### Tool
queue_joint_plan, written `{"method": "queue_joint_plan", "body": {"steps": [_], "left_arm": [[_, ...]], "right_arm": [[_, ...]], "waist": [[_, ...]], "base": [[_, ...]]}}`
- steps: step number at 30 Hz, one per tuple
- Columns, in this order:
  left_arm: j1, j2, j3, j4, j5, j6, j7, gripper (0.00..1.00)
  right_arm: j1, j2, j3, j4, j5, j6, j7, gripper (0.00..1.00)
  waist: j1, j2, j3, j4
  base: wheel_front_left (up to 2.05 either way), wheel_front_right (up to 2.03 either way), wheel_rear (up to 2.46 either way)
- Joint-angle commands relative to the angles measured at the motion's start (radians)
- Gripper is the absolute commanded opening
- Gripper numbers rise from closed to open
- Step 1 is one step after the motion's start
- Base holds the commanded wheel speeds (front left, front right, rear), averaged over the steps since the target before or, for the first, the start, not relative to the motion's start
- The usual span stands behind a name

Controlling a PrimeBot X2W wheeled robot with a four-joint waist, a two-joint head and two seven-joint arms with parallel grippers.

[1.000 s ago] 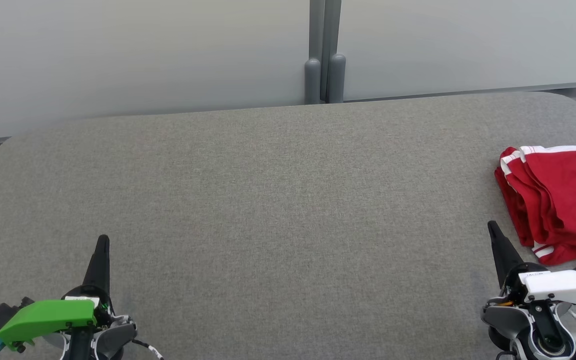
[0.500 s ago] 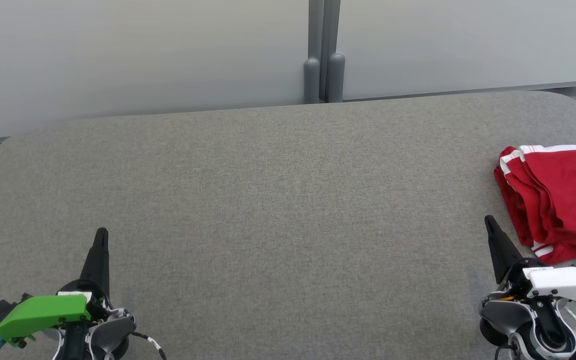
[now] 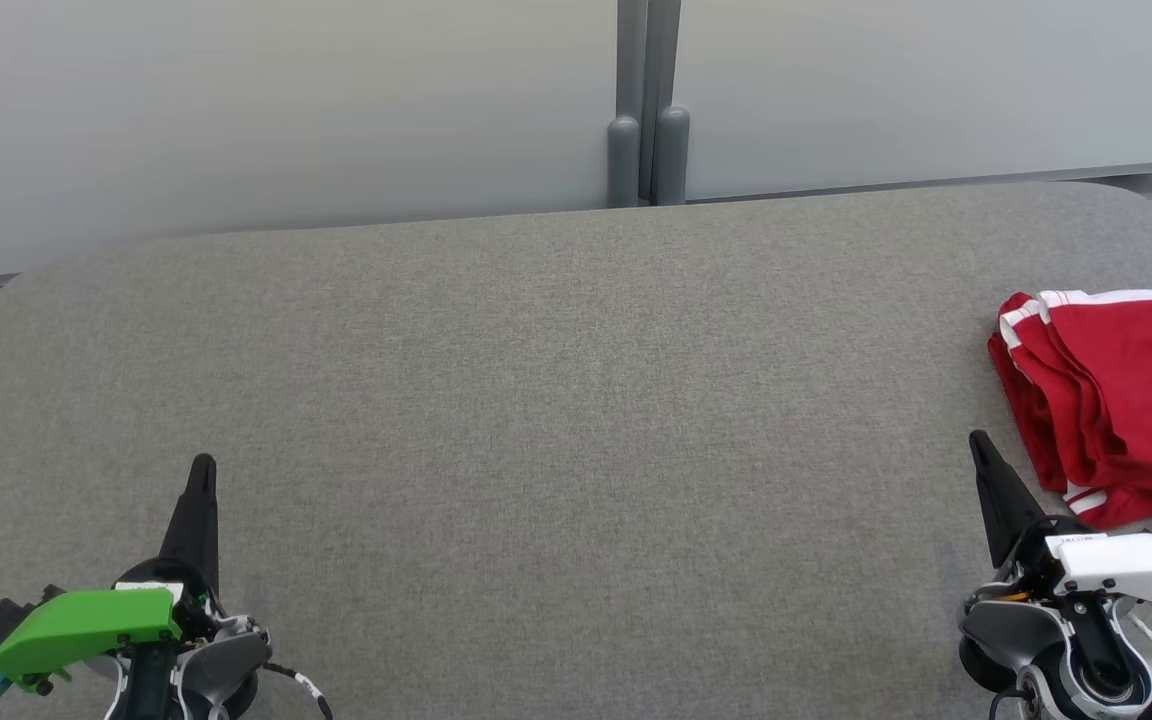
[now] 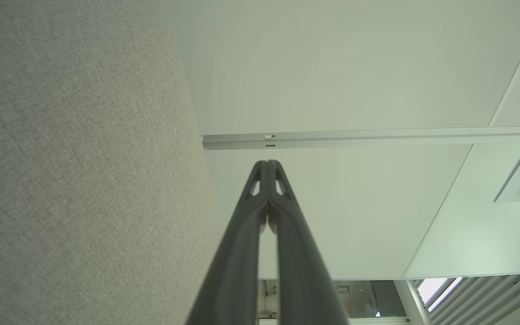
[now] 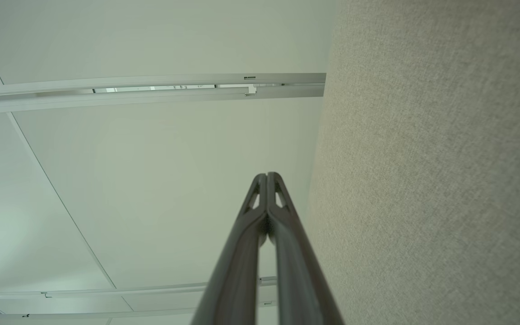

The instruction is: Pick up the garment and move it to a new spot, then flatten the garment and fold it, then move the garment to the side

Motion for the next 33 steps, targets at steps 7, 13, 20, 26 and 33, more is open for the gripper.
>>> {"method": "queue_joint_plan", "body": {"steps": [7, 13, 20, 26, 33], "left_arm": [[-0.009, -0.001, 0.004, -0.004, 0.0, -0.006, 0.001, 0.0], [-0.009, -0.001, 0.004, -0.004, 0.0, -0.006, 0.001, 0.0], [-0.009, -0.001, 0.003, -0.004, 0.0, -0.006, 0.001, 0.0], [-0.008, -0.001, 0.003, -0.004, 0.0, -0.006, 0.001, 0.0], [-0.008, -0.001, 0.003, -0.004, 0.0, -0.006, 0.001, 0.0]], "right_arm": [[-0.011, -0.005, 0.001, -0.004, 0.006, 0.001, 0.003, 0.0], [-0.011, -0.005, 0.001, -0.004, 0.006, 0.001, 0.003, 0.0], [-0.011, -0.005, 0.001, -0.004, 0.006, 0.001, 0.003, 0.0], [-0.011, -0.005, 0.001, -0.004, 0.006, 0.001, 0.002, 0.0], [-0.011, -0.005, 0.001, -0.004, 0.006, 0.001, 0.003, 0.0]], "waist": [[0.0, 0.0118, 0.0, 0.0], [0.0, 0.0118, 0.0, 0.0], [0.0, 0.0118, 0.0, 0.0], [0.0, 0.0118, 0.0, 0.0], [0.0, 0.0118, 0.0, 0.0]], "base": [[0.0, 0.0, 0.0], [0.0, 0.0, 0.0], [0.0, 0.0, 0.0], [0.0, 0.0, 0.0], [0.0, 0.0, 0.0]]}}
